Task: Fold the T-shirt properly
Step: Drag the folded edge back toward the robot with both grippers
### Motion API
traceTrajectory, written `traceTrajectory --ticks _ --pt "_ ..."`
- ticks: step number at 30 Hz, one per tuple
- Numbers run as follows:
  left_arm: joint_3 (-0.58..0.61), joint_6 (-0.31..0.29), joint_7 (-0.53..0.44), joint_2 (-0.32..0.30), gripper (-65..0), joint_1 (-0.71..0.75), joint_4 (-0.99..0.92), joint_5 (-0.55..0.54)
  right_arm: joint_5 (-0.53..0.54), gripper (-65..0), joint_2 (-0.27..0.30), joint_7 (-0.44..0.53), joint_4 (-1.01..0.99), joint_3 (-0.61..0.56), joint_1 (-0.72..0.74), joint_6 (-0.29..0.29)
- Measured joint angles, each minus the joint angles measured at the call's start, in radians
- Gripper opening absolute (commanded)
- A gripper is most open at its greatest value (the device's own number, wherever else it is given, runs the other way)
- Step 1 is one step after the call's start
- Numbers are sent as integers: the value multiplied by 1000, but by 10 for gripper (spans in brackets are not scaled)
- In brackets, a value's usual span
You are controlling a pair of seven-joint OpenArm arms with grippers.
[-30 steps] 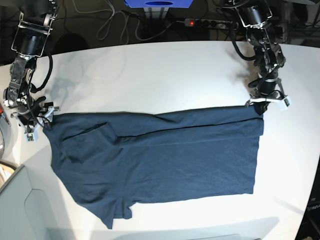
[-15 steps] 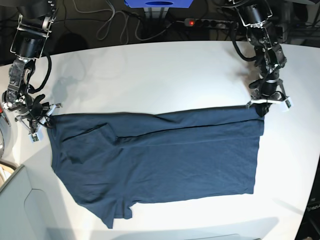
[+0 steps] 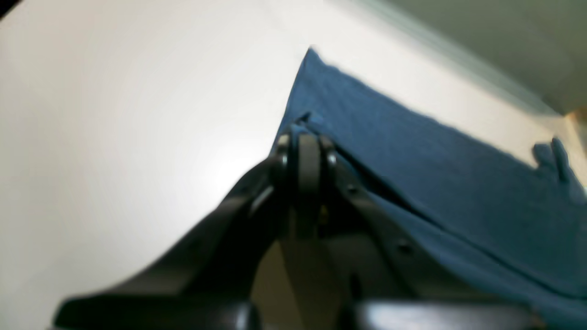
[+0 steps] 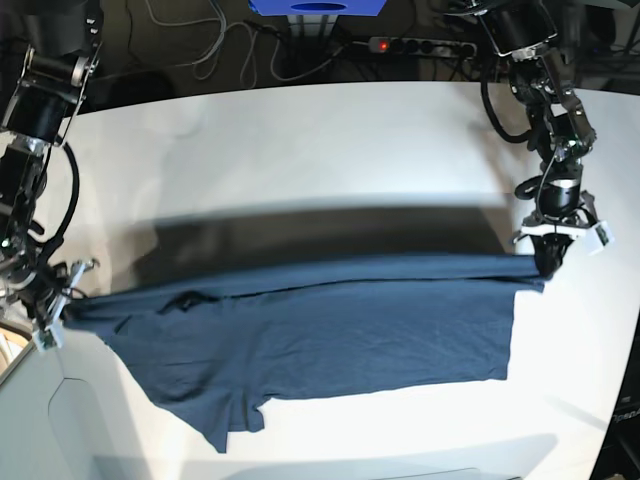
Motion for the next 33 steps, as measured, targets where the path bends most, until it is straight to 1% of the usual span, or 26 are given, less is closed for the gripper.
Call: traceTrajectory --ticks 4,6,8,9,11,14,20,24,27,31,33 --pt "5 -1 -1 -4 -650 -11 4 0 -7 -648 -20 -7 -4 3 42 -3" --pt "5 -1 45 -12 -650 -10 -6 -1 -5 -648 -25 -32 -30 1 40 -2" --pt "-2 3 103 -13 -650 -25 -16 3 -12 -648 -26 -35 -38 1 33 -2" --pt "-3 3 117 -13 -650 -36 -19 3 -13 -648 -31 -34 -37 2 34 -2" --pt "-2 2 126 -13 -650 -61 -11 3 -16 -648 -50 -36 -36 7 62 -2" --pt "-1 0 133 -31 -650 -76 -3 -1 -5 -648 -53 -24 -26 7 88 -3" --pt "-3 1 140 -30 -650 -51 -10 3 -13 -649 -46 -15 -29 11 35 -2" --pt "-2 0 136 -31 -650 -57 -5 -5 -5 -649 -50 -3 -27 51 33 -3" --pt "-3 0 121 -29 -650 -24 -4 -7 -4 -649 -48 11 -24 71 -23 -3" --pt "-3 -2 133 -21 -650 34 -5 -6 -6 -649 -50 3 -27 111 -130 1" --pt "-3 -3 120 -6 -650 65 -3 -7 -4 -649 -48 11 -27 121 -193 1"
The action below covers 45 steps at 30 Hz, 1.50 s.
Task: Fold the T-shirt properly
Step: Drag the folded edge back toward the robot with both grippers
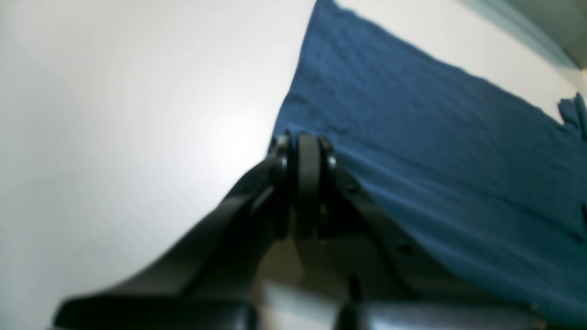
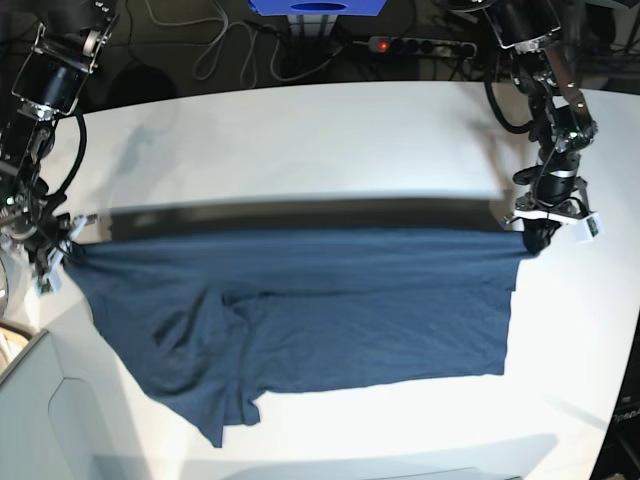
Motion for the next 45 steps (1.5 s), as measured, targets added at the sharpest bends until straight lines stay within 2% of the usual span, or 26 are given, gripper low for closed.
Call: traceTrajectory --ticks 5,9,13,18,30,38,40,45 --pt "2 -5 2 12 -650 117 1 -4 -9 -649 -3 16 5 -2 -143 0" --pt "0 5 4 13 -650 210 32 3 -8 -649 -1 71 111 -2 -246 0" --pt "-19 -6 -1 50 -650 301 119 -4 -8 -649 1 67 219 -2 -323 0" --pt "-109 -9 10 106 -650 368 169 -1 -1 -646 -1 74 298 26 -429 0" --pt "-130 -10 13 123 -650 531 185 -5 0 -645 3 77 302 48 -552 0" --pt "-129 -10 13 123 -650 560 180 -5 0 -635 -1 78 303 48 -588 0" --pt "-129 -10 12 123 -589 560 182 -5 0 -583 0 78 304 48 -586 0" --pt "-129 -9 12 123 -334 559 183 -2 -5 -356 0 77 304 49 -585 0"
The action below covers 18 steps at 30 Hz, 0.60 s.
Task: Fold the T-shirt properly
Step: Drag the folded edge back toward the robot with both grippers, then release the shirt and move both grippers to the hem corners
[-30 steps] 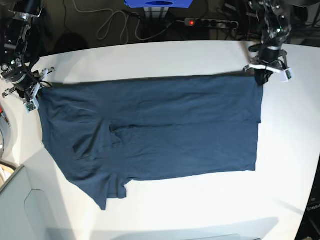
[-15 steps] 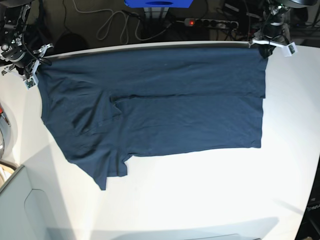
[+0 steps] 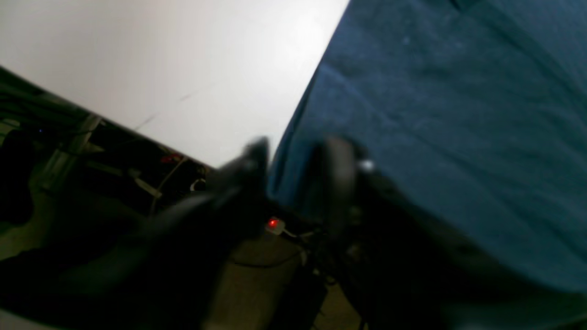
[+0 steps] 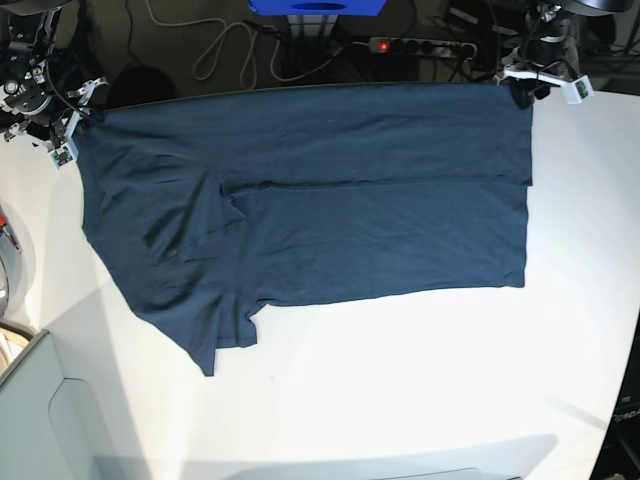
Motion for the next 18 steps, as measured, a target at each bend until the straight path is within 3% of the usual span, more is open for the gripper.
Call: traceTrajectory --ticks 2,4,8,13,18 --pt "-2 0 0 0 -273 0 2 1 4 -299 -8 -5 14 28 2 0" --pt "-3 6 1 1 -256 3 33 5 -5 -272 -20 -7 65 80 2 0" --pt "-22 -3 -3 7 -256 0 146 -2 -3 -268 -47 -14 181 154 5 0" --pt "-97 3 2 31 -256 -97 225 13 4 -268 -49 -11 246 156 14 0" --pt "-48 1 -10 -86 -256 -320 91 54 10 -268 -64 -37 245 99 84 0"
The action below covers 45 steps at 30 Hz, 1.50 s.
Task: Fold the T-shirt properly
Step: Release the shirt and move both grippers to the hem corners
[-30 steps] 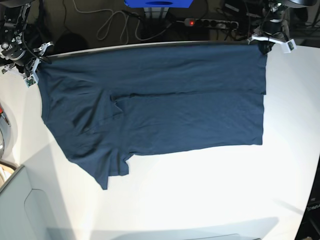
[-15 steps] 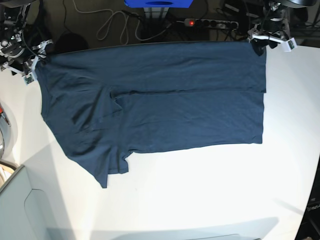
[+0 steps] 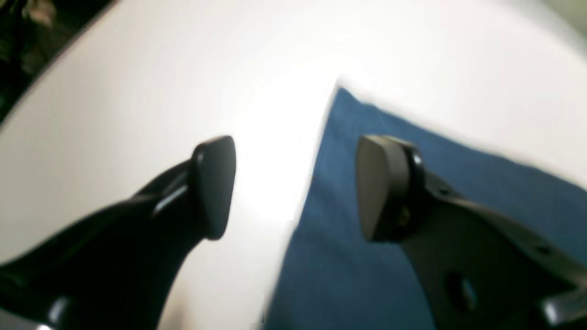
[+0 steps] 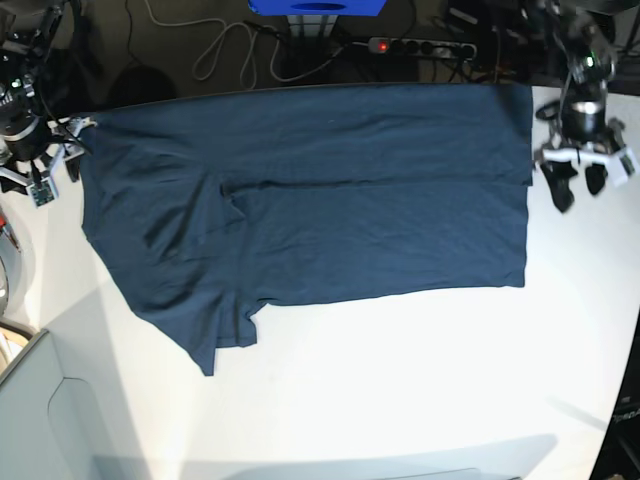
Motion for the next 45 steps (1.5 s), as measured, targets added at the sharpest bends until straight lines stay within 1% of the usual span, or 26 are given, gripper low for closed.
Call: traceTrajectory --ticks 2,4,5,7,9,13,15,17,21,24,26,29,31,34,36,38,39,42,44,45 --pt "28 2 7 -26 -256 -98 -89 39 -14 -268 -1 -47 -4 -26 5 0" --pt "43 2 4 -40 -256 -191 -181 75 -14 -268 -5 -45 -8 -33 5 0" --pt "50 8 9 -45 -256 -231 -233 105 -13 -268 -8 -37 -7 -38 8 0" --pt "62 2 15 -53 -256 -317 -339 156 -13 -268 -15 -36 -7 -40 12 0" --pt "103 0 6 -76 -255 -400 -456 196 -14 -268 -13 -38 -8 -41 11 1" --pt "188 -8 -5 -107 -255 -521 -643 216 -13 -268 -19 -41 -7 -41 10 0" --pt "201 -5 -11 -115 -255 -558 -708 221 -11 -268 -19 -37 -7 -41 13 0" --pt "212 5 -56 -122 -256 -584 -765 223 -14 -268 -19 -41 -7 -40 10 0" --pt "308 7 -129 -138 -256 -634 -867 223 -14 -268 -19 -42 -7 -40 10 0" --pt "365 0 -156 -146 -256 -668 -919 220 -14 -268 -20 -42 -7 -40 10 0" --pt "371 3 -177 -146 -257 -675 -937 220 -14 -268 -19 -42 -7 -40 10 0" --pt "373 3 -183 -148 -262 -678 -944 221 -14 -268 -19 -42 -7 -40 10 0" --pt "373 3 -182 -149 -309 -678 -944 221 -14 -268 -20 -42 -7 -40 10 0" --pt "371 3 -180 -149 -442 -677 -946 219 -14 -268 -20 -42 -7 -40 12 0" --pt "369 3 -177 -149 -525 -677 -948 221 -19 -268 -21 -49 -8 -40 36 0" --pt "368 8 -177 -149 -619 -676 -948 220 -10 -268 -19 -36 -16 -40 65 -1" --pt "368 10 -176 -149 -650 -675 -948 219 -6 -268 -18 -34 -27 -41 78 0" --pt "368 11 -172 -147 -650 -676 -948 217 -24 -268 -18 -52 -86 -41 139 -1" --pt "368 11 -174 -147 -650 -675 -949 217 -39 -268 -18 -54 -135 -47 207 -2" --pt "368 11 -172 -146 -650 -675 -948 217 -63 -268 -16 -51 -163 -68 252 0"
